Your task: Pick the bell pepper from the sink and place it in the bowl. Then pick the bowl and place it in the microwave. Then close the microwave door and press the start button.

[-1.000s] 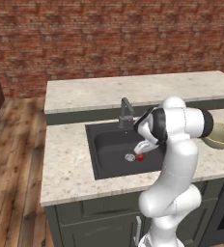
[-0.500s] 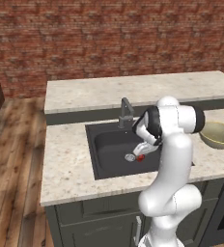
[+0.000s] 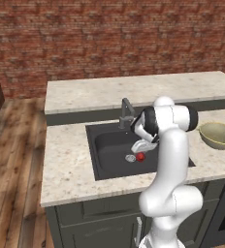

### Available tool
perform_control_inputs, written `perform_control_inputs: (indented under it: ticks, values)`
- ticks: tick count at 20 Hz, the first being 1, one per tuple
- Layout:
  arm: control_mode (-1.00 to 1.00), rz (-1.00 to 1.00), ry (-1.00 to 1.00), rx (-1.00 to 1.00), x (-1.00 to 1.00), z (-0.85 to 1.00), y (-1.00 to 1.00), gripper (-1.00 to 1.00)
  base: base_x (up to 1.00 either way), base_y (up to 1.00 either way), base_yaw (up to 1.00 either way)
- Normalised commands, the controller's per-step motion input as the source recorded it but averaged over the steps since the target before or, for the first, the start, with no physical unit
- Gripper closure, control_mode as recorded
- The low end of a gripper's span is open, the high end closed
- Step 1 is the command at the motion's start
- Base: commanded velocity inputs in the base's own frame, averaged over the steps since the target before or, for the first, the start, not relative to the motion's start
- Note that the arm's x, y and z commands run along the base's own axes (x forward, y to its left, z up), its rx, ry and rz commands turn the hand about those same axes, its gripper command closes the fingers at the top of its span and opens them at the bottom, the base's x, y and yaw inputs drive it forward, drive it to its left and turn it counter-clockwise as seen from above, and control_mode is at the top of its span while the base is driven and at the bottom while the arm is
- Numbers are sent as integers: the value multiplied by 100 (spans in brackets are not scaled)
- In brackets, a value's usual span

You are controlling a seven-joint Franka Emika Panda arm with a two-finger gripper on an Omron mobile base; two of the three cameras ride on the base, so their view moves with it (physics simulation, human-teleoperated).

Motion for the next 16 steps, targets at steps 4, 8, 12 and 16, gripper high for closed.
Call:
perform_control_inputs:
  ticks: [4, 8, 12, 16]
  values:
    - [-100, 0, 4, 0, 28, -26, -9, -100, 0, 0, 0]
    - [-100, 0, 4, 0, 18, -36, -10, -100, 0, 0, 0]
    - [-100, 0, 3, 0, 8, -40, -2, -100, 0, 0, 0]
    - [-100, 0, 1, 0, 0, -36, 0, -100, 0, 0, 0]
